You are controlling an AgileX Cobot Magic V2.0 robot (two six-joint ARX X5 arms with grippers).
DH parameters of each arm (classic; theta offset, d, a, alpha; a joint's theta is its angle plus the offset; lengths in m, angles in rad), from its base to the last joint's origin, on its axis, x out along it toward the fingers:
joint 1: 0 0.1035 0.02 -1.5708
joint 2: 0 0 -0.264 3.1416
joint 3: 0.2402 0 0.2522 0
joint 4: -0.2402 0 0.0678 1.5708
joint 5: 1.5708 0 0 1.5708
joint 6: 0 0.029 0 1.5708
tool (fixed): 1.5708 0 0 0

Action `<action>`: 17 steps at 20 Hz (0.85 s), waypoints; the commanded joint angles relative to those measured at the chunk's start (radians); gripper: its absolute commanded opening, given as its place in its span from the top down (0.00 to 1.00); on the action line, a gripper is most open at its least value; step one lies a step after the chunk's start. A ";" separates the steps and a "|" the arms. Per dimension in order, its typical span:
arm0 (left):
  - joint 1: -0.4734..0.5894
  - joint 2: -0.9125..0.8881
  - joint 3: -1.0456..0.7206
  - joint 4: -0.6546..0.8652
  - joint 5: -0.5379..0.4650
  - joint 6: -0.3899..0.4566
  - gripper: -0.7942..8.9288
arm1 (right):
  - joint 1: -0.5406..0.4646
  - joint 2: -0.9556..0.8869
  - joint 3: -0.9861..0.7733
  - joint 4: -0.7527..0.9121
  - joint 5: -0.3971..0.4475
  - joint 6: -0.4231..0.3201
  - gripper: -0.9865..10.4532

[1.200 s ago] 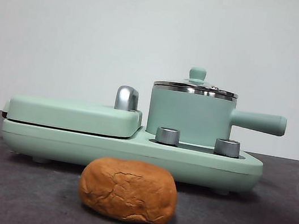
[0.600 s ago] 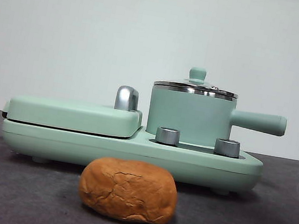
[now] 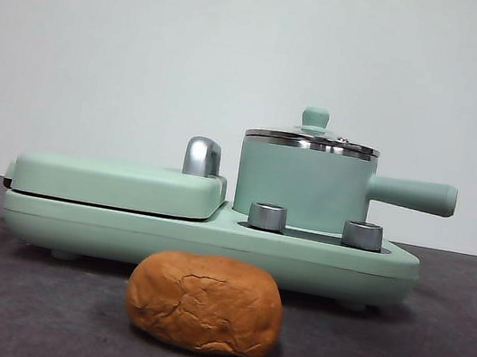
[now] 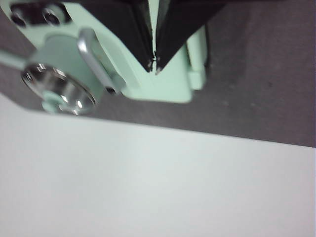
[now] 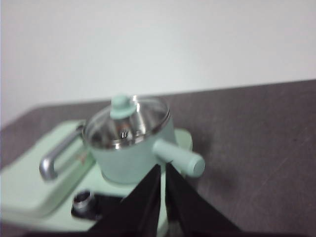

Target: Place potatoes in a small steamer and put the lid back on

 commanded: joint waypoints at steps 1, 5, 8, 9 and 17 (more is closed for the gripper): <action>-0.001 0.068 0.057 -0.046 0.058 0.105 0.91 | 0.000 0.070 0.047 -0.027 -0.032 -0.134 0.90; -0.011 0.161 0.113 -0.112 0.126 0.189 0.91 | 0.000 0.161 0.096 -0.054 -0.066 -0.221 0.90; -0.032 0.232 0.146 -0.160 0.169 0.286 0.91 | 0.001 0.224 0.122 -0.057 -0.095 -0.302 0.90; -0.041 0.255 0.156 -0.177 0.179 0.325 0.91 | 0.003 0.244 0.131 -0.058 -0.109 -0.335 0.90; -0.124 0.362 0.190 -0.218 0.177 0.734 0.91 | 0.048 0.335 0.166 -0.091 -0.114 -0.682 0.90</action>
